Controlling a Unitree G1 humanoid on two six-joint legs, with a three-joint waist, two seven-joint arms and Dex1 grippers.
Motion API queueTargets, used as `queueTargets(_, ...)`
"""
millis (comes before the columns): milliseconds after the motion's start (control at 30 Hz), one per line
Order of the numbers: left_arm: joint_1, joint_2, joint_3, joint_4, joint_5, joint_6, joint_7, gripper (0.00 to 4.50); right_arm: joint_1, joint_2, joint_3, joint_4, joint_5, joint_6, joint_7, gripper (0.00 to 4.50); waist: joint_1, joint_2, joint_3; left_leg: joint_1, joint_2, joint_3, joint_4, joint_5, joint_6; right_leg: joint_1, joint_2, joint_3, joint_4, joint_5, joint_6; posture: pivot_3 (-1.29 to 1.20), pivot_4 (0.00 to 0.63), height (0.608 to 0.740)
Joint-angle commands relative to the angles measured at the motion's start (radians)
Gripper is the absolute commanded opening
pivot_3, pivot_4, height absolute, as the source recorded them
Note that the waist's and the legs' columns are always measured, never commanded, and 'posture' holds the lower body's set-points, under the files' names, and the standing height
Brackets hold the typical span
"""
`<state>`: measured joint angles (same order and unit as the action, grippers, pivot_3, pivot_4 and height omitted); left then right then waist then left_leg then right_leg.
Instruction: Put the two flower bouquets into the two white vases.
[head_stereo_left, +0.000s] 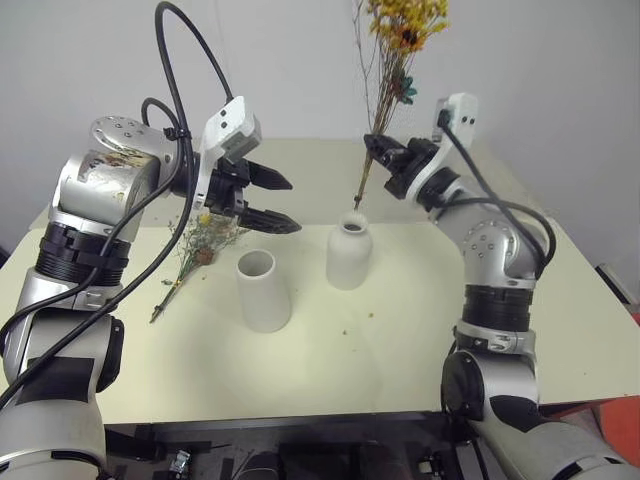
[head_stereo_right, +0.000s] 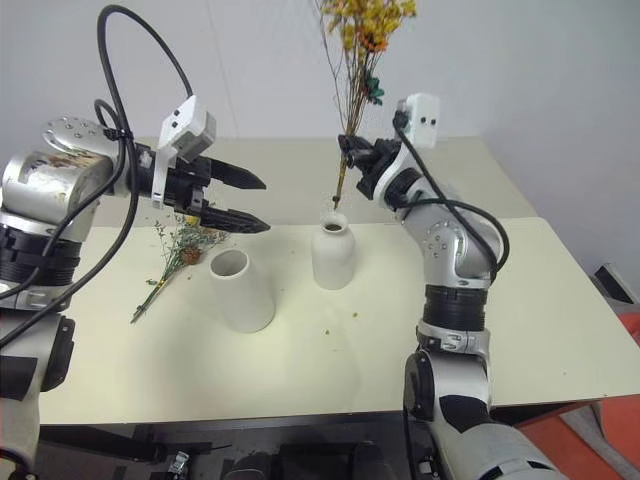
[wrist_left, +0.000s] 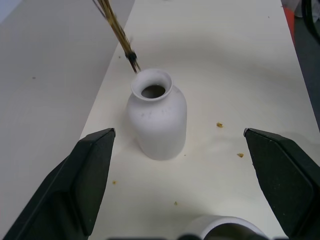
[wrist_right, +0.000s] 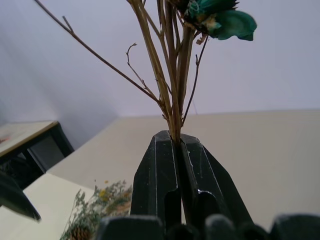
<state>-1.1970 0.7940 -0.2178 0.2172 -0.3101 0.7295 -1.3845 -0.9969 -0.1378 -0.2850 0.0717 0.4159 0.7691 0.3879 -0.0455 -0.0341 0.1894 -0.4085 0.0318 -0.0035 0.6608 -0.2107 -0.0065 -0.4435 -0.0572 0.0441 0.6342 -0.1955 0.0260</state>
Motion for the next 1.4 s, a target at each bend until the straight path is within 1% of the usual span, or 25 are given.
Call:
queueTargets(33, -0.024, 0.005, 0.032, -0.001, -0.002, 0.001, 0.010, 4.50, 0.003, 0.004, 0.012, -0.035, 0.028, -0.044, -0.011, 0.02, 0.000, 0.000, 0.000, 0.000, 0.000, 0.000, 0.000, 0.000, 0.000, 0.000, 0.000, 0.000, 0.000, 0.000, 0.000, 0.00, 0.150, 0.740)
queueTargets(233, -0.038, -0.015, 0.054, 0.012, -0.013, 0.010, 0.047, 4.50, 0.048, 0.010, 0.040, -0.067, 0.042, -0.038, -0.018, 0.02, 0.000, 0.000, 0.000, 0.000, 0.000, 0.000, 0.000, 0.000, 0.000, 0.000, 0.000, 0.000, 0.000, 0.000, 0.000, 0.00, 0.150, 0.740)
queueTargets(400, -0.045, -0.025, 0.067, 0.012, -0.016, 0.017, 0.067, 4.50, 0.125, 0.015, 0.095, -0.131, 0.044, -0.046, -0.012, 0.02, 0.000, 0.000, 0.000, 0.000, 0.000, 0.000, 0.000, 0.000, 0.000, 0.000, 0.000, 0.000, -0.001, 0.000, 0.000, 0.00, 0.150, 0.740)
queueTargets(500, -0.049, -0.025, 0.074, 0.014, -0.016, 0.019, 0.074, 4.50, 0.180, 0.007, 0.126, -0.184, 0.038, -0.054, -0.009, 0.82, 0.000, 0.000, 0.000, 0.000, 0.000, 0.000, 0.000, 0.000, 0.000, 0.000, 0.000, 0.000, 0.000, 0.000, 0.000, 0.00, 0.150, 0.740)
queueTargets(633, -0.051, -0.024, 0.083, 0.028, -0.013, 0.010, 0.081, 4.50, 0.246, -0.025, 0.164, -0.237, 0.010, -0.088, -0.003, 2.22, 0.000, 0.000, 0.000, 0.000, 0.000, 0.000, 0.000, 0.000, 0.000, 0.000, 0.000, 0.000, -0.001, 0.000, 0.001, 0.00, 0.150, 0.740)
queueTargets(767, -0.053, -0.029, 0.086, 0.038, -0.014, 0.006, 0.086, 4.50, 0.276, -0.052, 0.180, -0.268, 0.010, -0.097, -0.002, 3.66, 0.000, 0.000, 0.000, 0.000, 0.000, 0.000, 0.000, 0.000, 0.000, 0.000, 0.000, 0.000, -0.001, -0.001, 0.001, 0.00, 0.150, 0.740)
queueTargets(833, -0.055, -0.032, 0.085, 0.042, -0.012, 0.003, 0.088, 4.50, 0.286, -0.068, 0.188, -0.280, 0.006, -0.096, -0.002, 4.29, -0.001, 0.000, 0.000, 0.000, 0.000, 0.000, 0.000, 0.000, 0.000, 0.000, 0.000, 0.000, -0.001, -0.001, 0.001, 0.00, 0.150, 0.740)
queueTargets(867, -0.055, -0.033, 0.084, 0.042, -0.012, 0.002, 0.089, 4.50, 0.292, -0.077, 0.189, -0.287, 0.007, -0.094, -0.001, 4.49, 0.000, 0.000, 0.000, 0.000, 0.000, 0.000, 0.000, 0.000, 0.000, 0.000, 0.000, 0.000, -0.001, -0.001, 0.001, 0.00, 0.150, 0.740)
queueTargets(967, -0.055, -0.033, 0.087, 0.043, -0.013, 0.001, 0.091, 4.50, 0.322, -0.120, 0.184, -0.328, 0.019, -0.076, 0.017, 4.49, 0.001, 0.000, 0.000, 0.000, 0.000, 0.000, 0.000, 0.000, 0.000, 0.000, 0.000, 0.000, -0.001, -0.001, 0.001, 0.00, 0.150, 0.740)
queueTargets(1033, -0.050, -0.029, 0.090, 0.037, -0.013, 0.003, 0.095, 4.50, 0.355, -0.172, 0.184, -0.372, 0.034, -0.050, 0.048, 4.49, 0.002, 0.000, 0.000, 0.000, 0.000, 0.000, 0.000, 0.000, 0.000, 0.000, 0.000, 0.000, -0.001, -0.003, 0.004, 0.00, 0.150, 0.740)
queueTargets(1133, -0.035, -0.016, 0.105, 0.019, -0.019, 0.018, 0.107, 4.50, 0.415, -0.260, 0.180, -0.451, 0.074, -0.010, 0.110, 4.49, 0.004, 0.000, 0.000, -0.001, 0.000, 0.000, 0.000, 0.000, 0.000, 0.001, 0.000, 0.000, -0.002, -0.003, 0.005, 0.00, 0.150, 0.740)
queueTargets(1300, 0.035, 0.048, 0.154, -0.049, -0.031, 0.075, 0.140, 4.50, 0.509, -0.434, 0.150, -0.557, 0.143, 0.024, 0.245, 4.49, -0.001, 0.000, 0.000, 0.001, 0.000, 0.000, 0.000, 0.000, 0.000, 0.001, 0.000, 0.001, -0.001, -0.004, 0.006, 0.00, 0.150, 0.740)
queueTargets(1400, 0.094, 0.098, 0.187, -0.094, -0.033, 0.135, 0.178, 4.50, 0.516, -0.511, 0.103, -0.589, 0.229, 0.055, 0.307, 4.49, -0.003, 0.000, 0.000, 0.002, 0.001, 0.000, 0.000, 0.000, 0.000, 0.002, 0.001, 0.001, -0.001, -0.004, 0.007, 0.00, 0.150, 0.740)
